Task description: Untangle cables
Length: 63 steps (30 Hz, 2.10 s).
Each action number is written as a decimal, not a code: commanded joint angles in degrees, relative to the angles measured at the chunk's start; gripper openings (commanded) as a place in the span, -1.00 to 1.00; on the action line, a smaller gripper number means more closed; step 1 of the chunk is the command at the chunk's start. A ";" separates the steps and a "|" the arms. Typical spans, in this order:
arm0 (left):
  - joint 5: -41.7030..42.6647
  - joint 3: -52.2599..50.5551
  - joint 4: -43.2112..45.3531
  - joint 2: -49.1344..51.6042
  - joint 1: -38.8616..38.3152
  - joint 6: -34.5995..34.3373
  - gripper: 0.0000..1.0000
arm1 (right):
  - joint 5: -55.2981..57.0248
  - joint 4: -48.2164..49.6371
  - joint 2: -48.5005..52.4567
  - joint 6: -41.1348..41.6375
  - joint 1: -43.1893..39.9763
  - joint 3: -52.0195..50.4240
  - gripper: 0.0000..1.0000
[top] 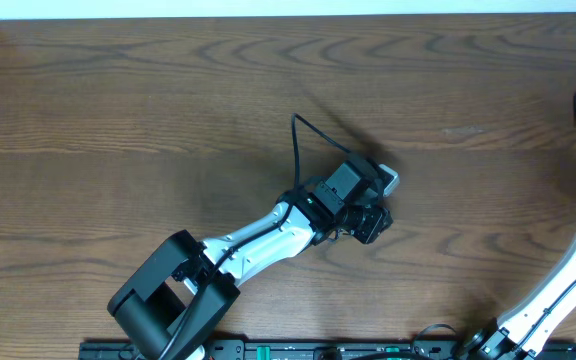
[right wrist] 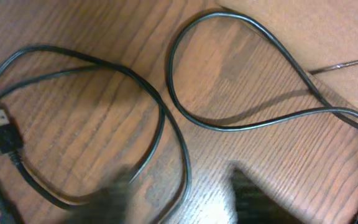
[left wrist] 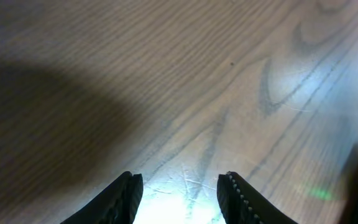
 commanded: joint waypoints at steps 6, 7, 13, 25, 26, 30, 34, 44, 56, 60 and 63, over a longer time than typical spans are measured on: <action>-2.73 -0.37 0.02 -0.24 0.04 1.42 -0.10 | -2.34 -2.23 -5.92 1.62 2.12 9.86 0.98; -2.75 -0.37 0.04 -0.24 0.04 1.46 -0.09 | -2.21 -2.86 -6.97 2.78 2.23 10.71 0.98; -2.71 -0.37 -0.90 -0.24 0.04 1.44 -0.10 | 10.21 -10.47 -15.43 18.10 2.38 11.69 0.99; -7.43 -0.37 -4.94 -3.45 0.72 1.81 -0.10 | 0.24 -33.44 -20.94 13.94 3.13 11.69 0.99; -10.16 -0.37 -6.27 -5.05 1.05 1.20 -0.10 | -0.35 -35.58 -21.07 12.85 3.67 11.69 0.99; -21.84 -0.37 -11.28 -13.90 2.75 1.22 -0.10 | 0.57 -36.52 -23.08 8.13 7.65 11.63 0.99; -23.43 -0.37 -16.28 -23.21 6.84 0.92 -0.10 | 1.20 -36.50 -26.77 8.28 14.73 11.63 0.98; -23.17 -0.37 -27.52 -36.74 20.37 1.81 -0.07 | 1.29 -36.52 -27.98 7.69 28.94 9.31 0.99; -23.19 -0.37 -30.32 -42.75 36.96 1.79 0.16 | 1.22 -36.44 -27.96 7.91 41.64 -3.08 0.99; -23.19 -0.37 -31.15 -43.04 38.91 1.16 0.18 | 3.50 -35.78 -27.98 6.80 45.72 -6.71 0.99; -23.21 -0.37 -31.30 -43.12 38.95 1.18 0.40 | 4.04 -35.23 -27.98 7.26 47.87 -7.78 0.99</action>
